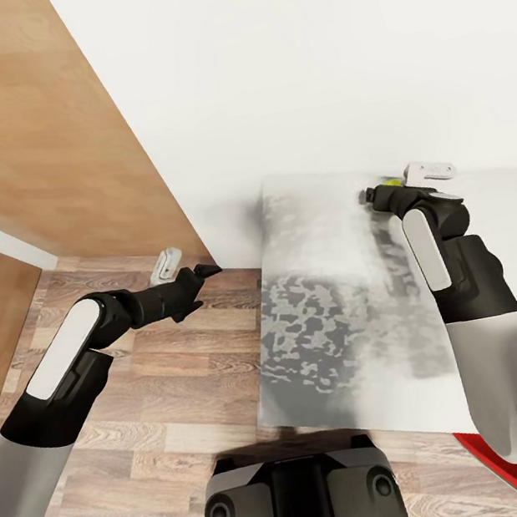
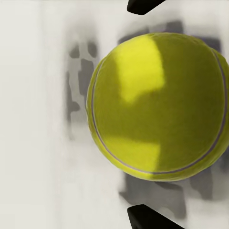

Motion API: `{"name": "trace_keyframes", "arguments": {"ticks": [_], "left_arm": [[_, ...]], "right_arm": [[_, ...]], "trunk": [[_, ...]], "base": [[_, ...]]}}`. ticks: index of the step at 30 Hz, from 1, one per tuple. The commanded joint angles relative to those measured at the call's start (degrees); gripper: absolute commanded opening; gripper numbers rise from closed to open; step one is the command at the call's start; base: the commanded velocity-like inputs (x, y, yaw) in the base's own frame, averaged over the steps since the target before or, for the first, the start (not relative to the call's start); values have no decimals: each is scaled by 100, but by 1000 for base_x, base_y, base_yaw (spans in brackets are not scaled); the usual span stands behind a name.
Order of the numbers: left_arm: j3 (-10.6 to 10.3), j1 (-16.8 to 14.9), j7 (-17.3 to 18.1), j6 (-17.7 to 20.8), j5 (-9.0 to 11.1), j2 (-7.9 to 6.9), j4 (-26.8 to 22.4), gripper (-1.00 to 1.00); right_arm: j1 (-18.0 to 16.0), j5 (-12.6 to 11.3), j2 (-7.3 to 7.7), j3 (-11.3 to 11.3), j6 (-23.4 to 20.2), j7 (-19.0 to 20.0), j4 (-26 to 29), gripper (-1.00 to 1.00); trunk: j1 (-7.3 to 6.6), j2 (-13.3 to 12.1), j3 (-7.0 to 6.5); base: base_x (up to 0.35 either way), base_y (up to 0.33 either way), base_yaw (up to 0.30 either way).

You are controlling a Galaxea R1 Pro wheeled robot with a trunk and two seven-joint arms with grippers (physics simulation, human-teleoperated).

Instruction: Put all the toys in the child's room - the three board games (two on the bed and one on the table), the two jigsaw puzzles on the table, and the tennis ball on the table - inside the toy box on the table in the child's room.

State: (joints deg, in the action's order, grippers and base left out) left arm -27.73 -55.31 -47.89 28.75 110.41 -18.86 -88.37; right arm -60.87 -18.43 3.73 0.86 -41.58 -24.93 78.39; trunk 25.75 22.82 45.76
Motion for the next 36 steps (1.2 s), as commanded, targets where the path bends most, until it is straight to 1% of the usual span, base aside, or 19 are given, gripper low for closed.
{"name": "trace_keyframes", "arguments": {"ticks": [1,8,9,36], "left_arm": [[-5,-6,-37,-1,34,-3,-5,100],[-5,-6,-37,-1,34,-3,-5,100],[-5,-6,-37,-1,34,-3,-5,100],[-7,-6,-37,-1,25,-3,-11,100]], "right_arm": [[-4,-55,4,9,-15,-51,5,100],[-3,-57,5,6,-12,-51,2,100],[-3,-57,5,7,-11,-52,2,-100],[-2,-60,5,2,-10,-54,6,-100]], "trunk": [[3,9,7],[3,9,7],[3,9,7],[3,9,7]], "base": [[0,0,0],[0,0,0],[0,0,0],[0,0,0]]}}
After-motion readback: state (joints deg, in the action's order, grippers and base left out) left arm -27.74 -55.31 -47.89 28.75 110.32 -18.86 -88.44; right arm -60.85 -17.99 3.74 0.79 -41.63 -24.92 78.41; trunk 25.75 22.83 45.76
